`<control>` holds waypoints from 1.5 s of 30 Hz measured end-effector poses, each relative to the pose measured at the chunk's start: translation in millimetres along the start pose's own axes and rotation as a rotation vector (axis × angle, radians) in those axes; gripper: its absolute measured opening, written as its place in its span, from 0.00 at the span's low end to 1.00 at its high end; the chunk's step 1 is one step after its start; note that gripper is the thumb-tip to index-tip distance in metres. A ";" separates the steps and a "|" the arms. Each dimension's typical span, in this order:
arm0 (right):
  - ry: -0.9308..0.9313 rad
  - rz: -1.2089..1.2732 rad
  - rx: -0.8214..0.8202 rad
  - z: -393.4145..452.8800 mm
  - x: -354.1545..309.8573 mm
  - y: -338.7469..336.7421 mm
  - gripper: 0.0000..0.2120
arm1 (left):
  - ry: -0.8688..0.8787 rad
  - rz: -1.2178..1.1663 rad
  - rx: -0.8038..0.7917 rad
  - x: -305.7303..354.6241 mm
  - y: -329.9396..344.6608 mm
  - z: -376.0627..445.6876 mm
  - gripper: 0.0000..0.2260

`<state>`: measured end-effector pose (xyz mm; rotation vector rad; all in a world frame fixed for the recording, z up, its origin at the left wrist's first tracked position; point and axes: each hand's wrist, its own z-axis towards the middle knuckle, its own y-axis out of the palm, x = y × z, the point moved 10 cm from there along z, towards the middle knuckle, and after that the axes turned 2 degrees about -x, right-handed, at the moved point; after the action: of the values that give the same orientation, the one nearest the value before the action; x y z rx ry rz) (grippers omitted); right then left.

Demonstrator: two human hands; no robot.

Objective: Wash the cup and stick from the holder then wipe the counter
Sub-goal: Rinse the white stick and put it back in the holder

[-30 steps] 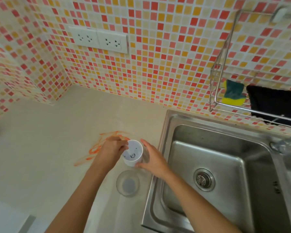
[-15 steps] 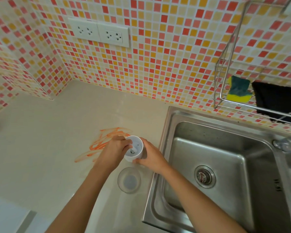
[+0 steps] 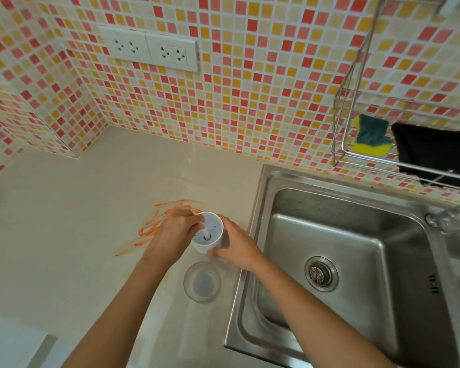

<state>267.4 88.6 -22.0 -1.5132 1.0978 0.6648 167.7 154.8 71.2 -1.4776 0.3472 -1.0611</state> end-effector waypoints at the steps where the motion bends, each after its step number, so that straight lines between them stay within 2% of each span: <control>1: -0.003 0.002 0.000 0.4 0.5 0.2 0.39 | 0.002 -0.003 -0.011 0.4 1.9 1.4 0.05; 4: 0.001 0.012 -0.003 -0.2 1.1 0.3 0.38 | 0.027 0.008 -0.034 7.6 8.7 6.3 0.05; 9: 0.013 0.037 -0.001 1.1 -2.7 3.5 0.40 | 0.042 0.015 -0.119 5.1 18.8 2.1 0.11; 11: 0.040 0.050 -0.009 2.4 -2.7 4.5 0.41 | -0.014 -0.055 -0.138 -3.1 18.3 -3.1 0.14; 13: 0.076 0.115 0.040 2.8 0.9 -2.6 0.41 | -0.143 -0.170 -0.090 -14.4 13.2 -16.0 0.22; 16: 0.112 0.191 0.148 -0.2 6.8 -29.6 0.41 | -0.238 -0.259 0.147 -18.0 -8.5 -45.9 0.23; 18: 0.116 0.100 0.120 -6.1 7.8 -46.3 0.42 | -0.295 -0.323 0.234 -22.5 -9.0 -71.2 0.29; 20: 0.112 -0.005 0.032 -19.5 5.2 -55.9 0.43 | -0.364 -0.381 0.204 -28.0 6.0 -96.4 0.32; 22: 0.118 0.019 -0.029 -38.9 1.5 -61.8 0.41 | -0.420 -0.438 0.086 -31.0 31.7 -119.5 0.33; 25: 0.107 0.015 -0.047 -64.2 -8.3 -63.5 0.34 | -0.441 -0.538 -0.132 -22.1 66.9 -142.0 0.34; 27: 0.075 -0.020 -0.056 -76.0 -18.3 -59.1 0.30 | -0.434 -0.563 -0.172 -14.8 77.9 -146.8 0.33; 31: -0.001 -0.143 -0.046 -87.1 -40.1 -45.7 0.31 | -0.457 -0.542 -0.130 -14.7 83.2 -141.2 0.34; 35: -0.052 -0.293 -0.024 -86.1 -61.5 -30.1 0.41 | -0.459 -0.593 -0.076 -15.5 84.8 -130.1 0.33; 39: -0.128 -0.468 0.006 -80.7 -83.9 -15.9 0.40 | -0.478 -0.633 -0.048 -18.3 90.5 -121.8 0.32; 43: -0.233 -0.673 -0.054 -74.8 -96.2 10.6 0.41 | -0.481 -0.668 -0.034 -18.6 92.5 -120.6 0.30; 45: -0.235 -0.740 -0.070 -74.6 -91.4 21.2 0.41 | -0.492 -0.692 -0.018 -18.6 91.4 -122.8 0.32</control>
<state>199.5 43.7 66.0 -1.6983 0.2876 0.3452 96.8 70.1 -36.3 -1.8655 -0.5428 -1.1642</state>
